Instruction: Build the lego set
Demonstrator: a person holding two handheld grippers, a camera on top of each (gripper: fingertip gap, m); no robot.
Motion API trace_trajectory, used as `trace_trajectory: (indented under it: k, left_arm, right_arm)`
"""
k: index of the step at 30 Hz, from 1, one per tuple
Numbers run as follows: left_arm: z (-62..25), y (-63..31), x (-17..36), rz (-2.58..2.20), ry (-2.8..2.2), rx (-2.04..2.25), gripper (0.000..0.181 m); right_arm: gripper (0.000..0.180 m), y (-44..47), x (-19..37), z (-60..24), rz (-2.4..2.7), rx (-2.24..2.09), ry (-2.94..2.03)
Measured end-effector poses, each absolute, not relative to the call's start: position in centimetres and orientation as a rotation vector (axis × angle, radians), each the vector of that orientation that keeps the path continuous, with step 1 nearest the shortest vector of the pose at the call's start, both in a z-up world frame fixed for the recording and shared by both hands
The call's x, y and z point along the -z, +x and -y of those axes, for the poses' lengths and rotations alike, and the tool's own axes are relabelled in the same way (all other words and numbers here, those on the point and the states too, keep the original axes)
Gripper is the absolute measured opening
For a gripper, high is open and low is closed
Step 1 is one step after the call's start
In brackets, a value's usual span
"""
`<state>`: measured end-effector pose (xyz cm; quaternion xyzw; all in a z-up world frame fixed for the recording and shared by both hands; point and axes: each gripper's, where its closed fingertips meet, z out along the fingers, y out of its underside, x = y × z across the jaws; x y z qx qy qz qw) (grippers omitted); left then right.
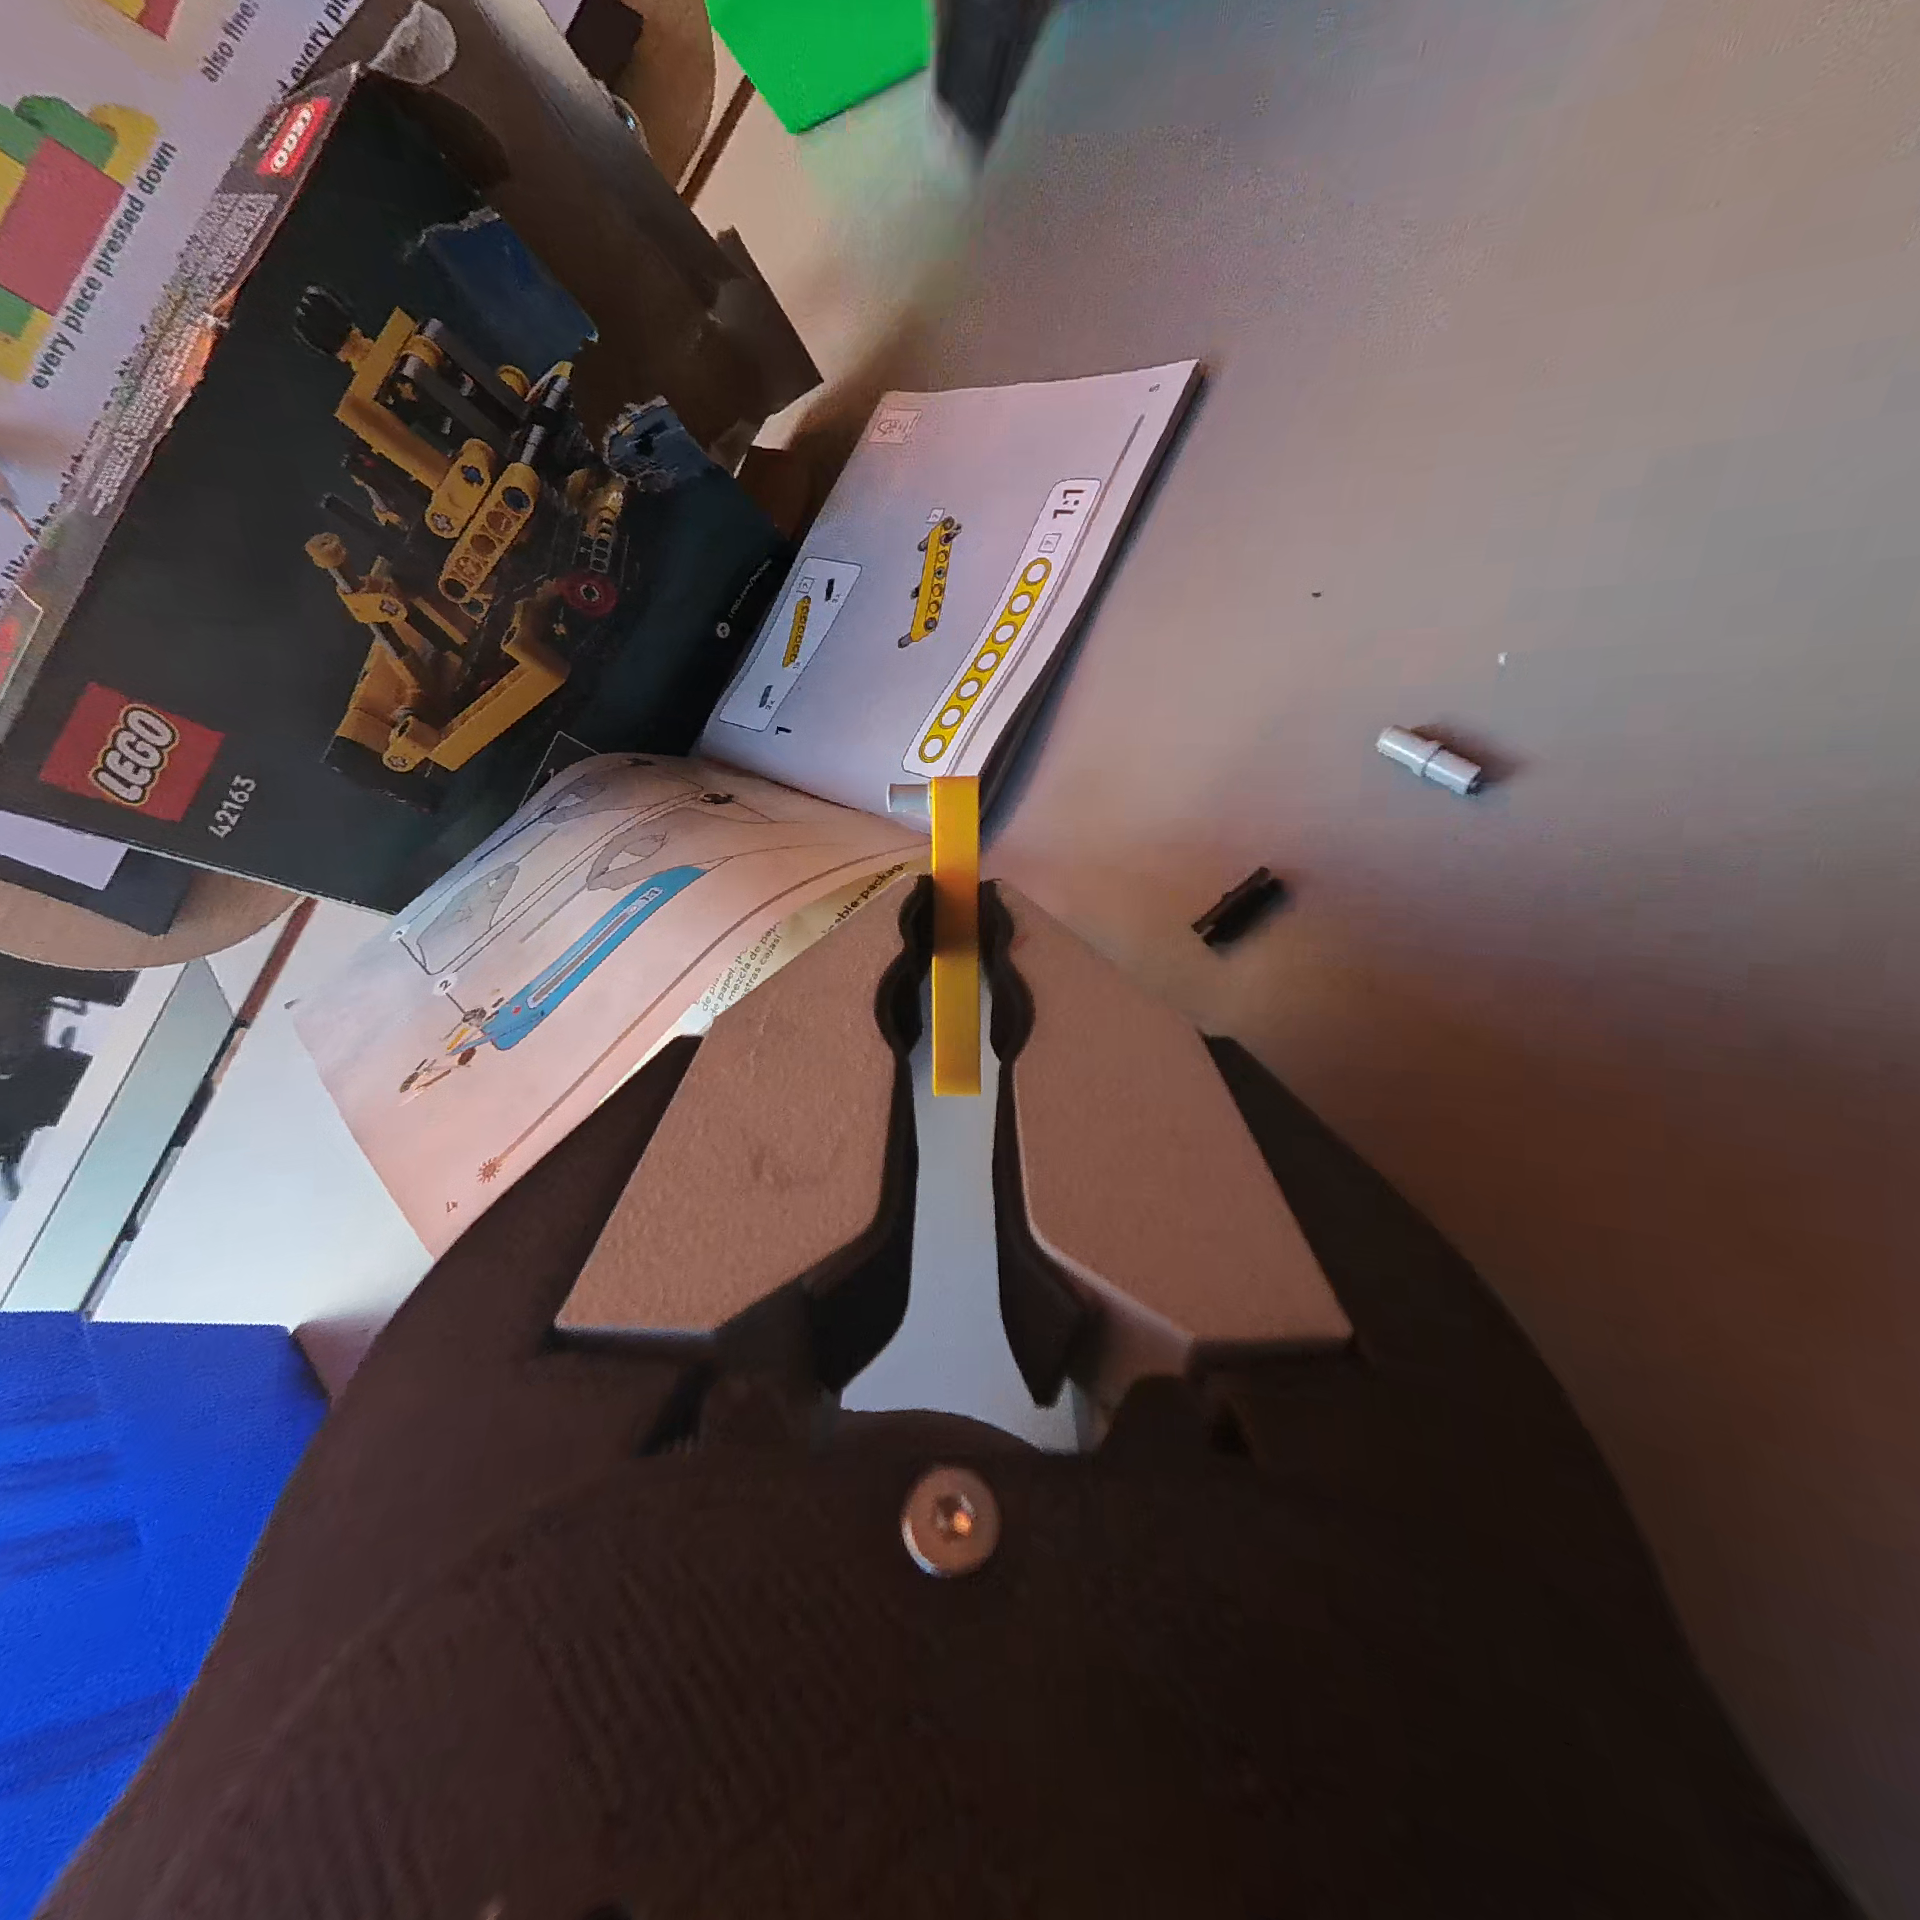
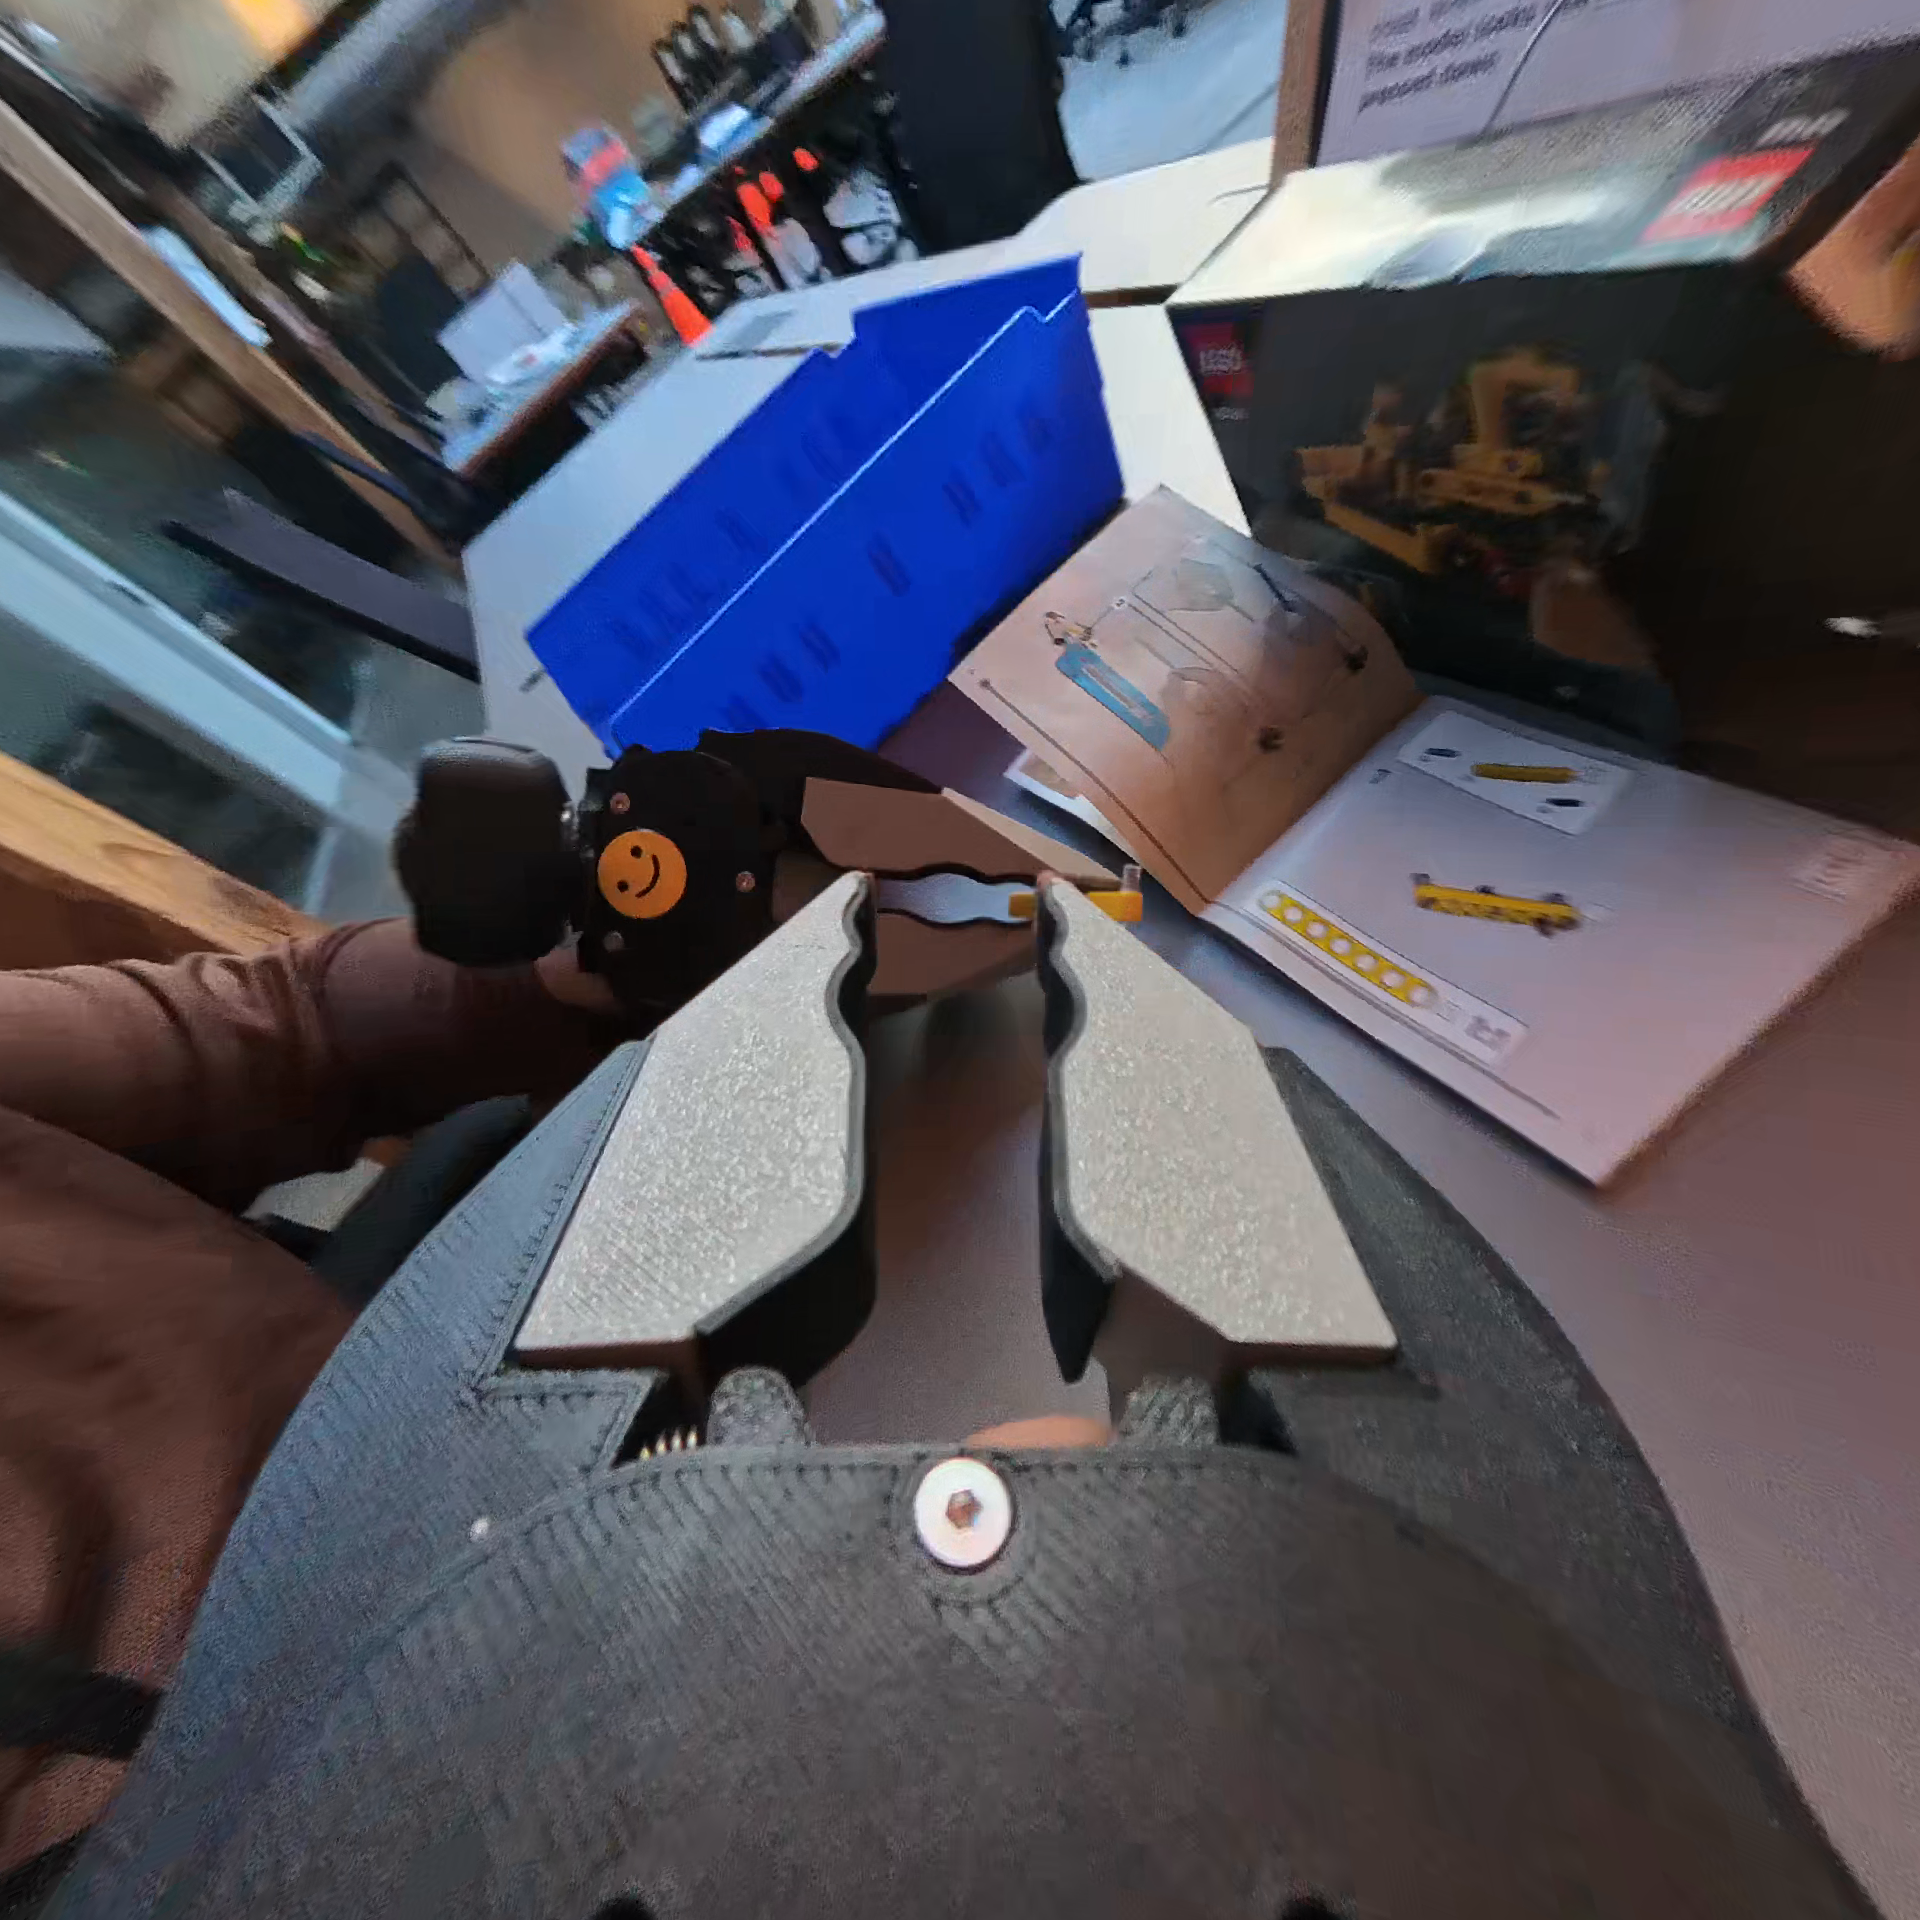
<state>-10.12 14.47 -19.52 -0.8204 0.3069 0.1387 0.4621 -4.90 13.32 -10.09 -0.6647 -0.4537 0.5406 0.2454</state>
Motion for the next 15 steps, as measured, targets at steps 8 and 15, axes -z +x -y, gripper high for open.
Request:
trace_trajectory:
  k: [8, 15]
  left_arm:
    - [-14.6, -10.1, 19.5, -0.758, -1.999, -0.408, 0.006]
    - [-14.4, -9.8, 19.5, -0.795, -1.978, -0.441, 0.006]
  right_arm:
    - [0.034, 3.5, 7.7, -9.4, 1.306, -1.271, -1.829]
    - [0.030, 12.2, 15.9, 2.4, 1.615, -1.141, -1.978]
